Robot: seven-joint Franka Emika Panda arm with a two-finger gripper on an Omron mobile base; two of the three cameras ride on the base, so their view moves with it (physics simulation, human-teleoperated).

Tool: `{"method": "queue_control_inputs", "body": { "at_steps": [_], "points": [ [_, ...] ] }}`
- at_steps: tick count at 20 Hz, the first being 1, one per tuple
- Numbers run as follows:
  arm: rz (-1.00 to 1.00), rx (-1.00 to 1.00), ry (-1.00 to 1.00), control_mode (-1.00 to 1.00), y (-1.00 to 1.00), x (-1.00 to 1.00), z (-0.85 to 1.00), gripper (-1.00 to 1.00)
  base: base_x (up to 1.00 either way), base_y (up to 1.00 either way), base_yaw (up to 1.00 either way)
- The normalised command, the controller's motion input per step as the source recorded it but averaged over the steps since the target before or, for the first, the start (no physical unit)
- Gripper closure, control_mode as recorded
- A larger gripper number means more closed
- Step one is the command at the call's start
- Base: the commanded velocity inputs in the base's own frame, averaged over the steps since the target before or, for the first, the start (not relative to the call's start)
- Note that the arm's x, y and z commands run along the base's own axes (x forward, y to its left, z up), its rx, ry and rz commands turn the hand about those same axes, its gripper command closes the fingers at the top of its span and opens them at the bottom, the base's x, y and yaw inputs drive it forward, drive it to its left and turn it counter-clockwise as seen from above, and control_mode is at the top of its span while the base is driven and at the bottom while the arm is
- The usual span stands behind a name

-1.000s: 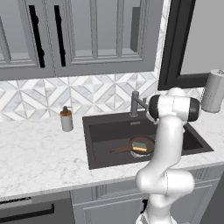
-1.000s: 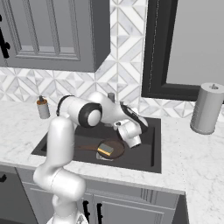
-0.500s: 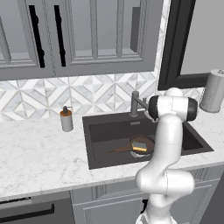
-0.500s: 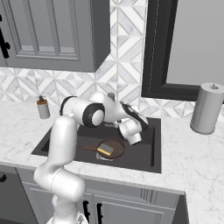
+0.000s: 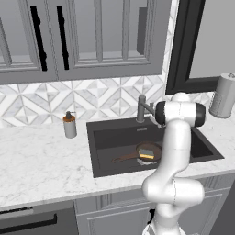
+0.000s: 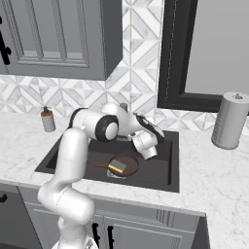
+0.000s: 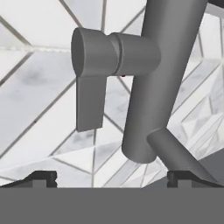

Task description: Pick the pan and sponge and place them into the sink. Then turn on the water.

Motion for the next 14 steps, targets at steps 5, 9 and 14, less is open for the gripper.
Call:
{"method": "queue_control_inputs", "body": {
  "at_steps": [5, 9, 14],
  "points": [
    [0.00, 0.00, 0.00, -1.00, 0.11, 0.16, -0.18, -1.00, 0.00, 0.00, 0.00],
    [0.00, 0.00, 0.00, -1.00, 0.06, 0.23, -0.14, -1.00, 0.00, 0.00, 0.00],
    [0.00, 0.00, 0.00, -1.00, 0.00, 0.32, -0.03, -1.00, 0.00, 0.00, 0.00]
  ]
}}
